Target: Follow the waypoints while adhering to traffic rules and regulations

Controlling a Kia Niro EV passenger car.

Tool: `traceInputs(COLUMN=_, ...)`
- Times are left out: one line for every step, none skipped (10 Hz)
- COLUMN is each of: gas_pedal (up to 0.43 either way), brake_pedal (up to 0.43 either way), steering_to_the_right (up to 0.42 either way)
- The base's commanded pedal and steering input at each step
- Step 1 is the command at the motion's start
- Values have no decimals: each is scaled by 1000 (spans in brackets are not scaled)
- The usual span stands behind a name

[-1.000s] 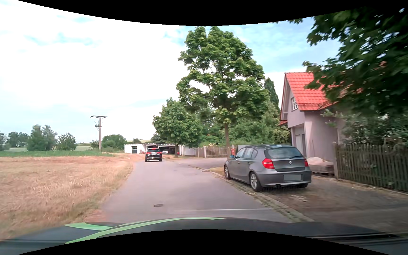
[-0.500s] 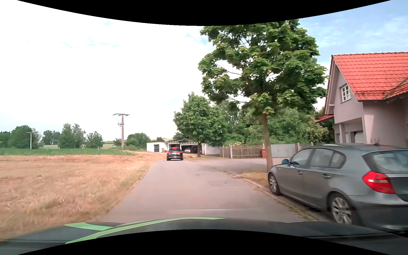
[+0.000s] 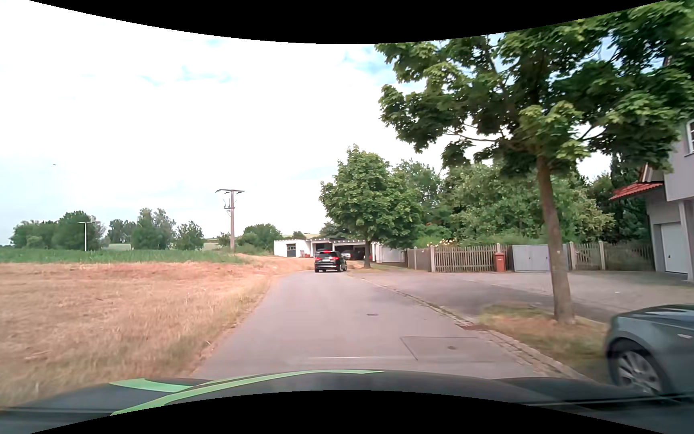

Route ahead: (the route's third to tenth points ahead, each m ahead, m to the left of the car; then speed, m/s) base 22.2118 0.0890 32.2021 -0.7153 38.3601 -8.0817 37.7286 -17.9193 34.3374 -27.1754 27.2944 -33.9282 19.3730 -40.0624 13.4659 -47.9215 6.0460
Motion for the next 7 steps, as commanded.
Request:
traceInputs(gas_pedal=110, brake_pedal=0, steering_to_the_right=-74)
traceInputs(gas_pedal=110, brake_pedal=0, steering_to_the_right=-68)
traceInputs(gas_pedal=110, brake_pedal=0, steering_to_the_right=-62)
traceInputs(gas_pedal=110, brake_pedal=0, steering_to_the_right=-58)
traceInputs(gas_pedal=110, brake_pedal=0, steering_to_the_right=-53)
traceInputs(gas_pedal=87, brake_pedal=0, steering_to_the_right=-49)
traceInputs(gas_pedal=79, brake_pedal=0, steering_to_the_right=-44)
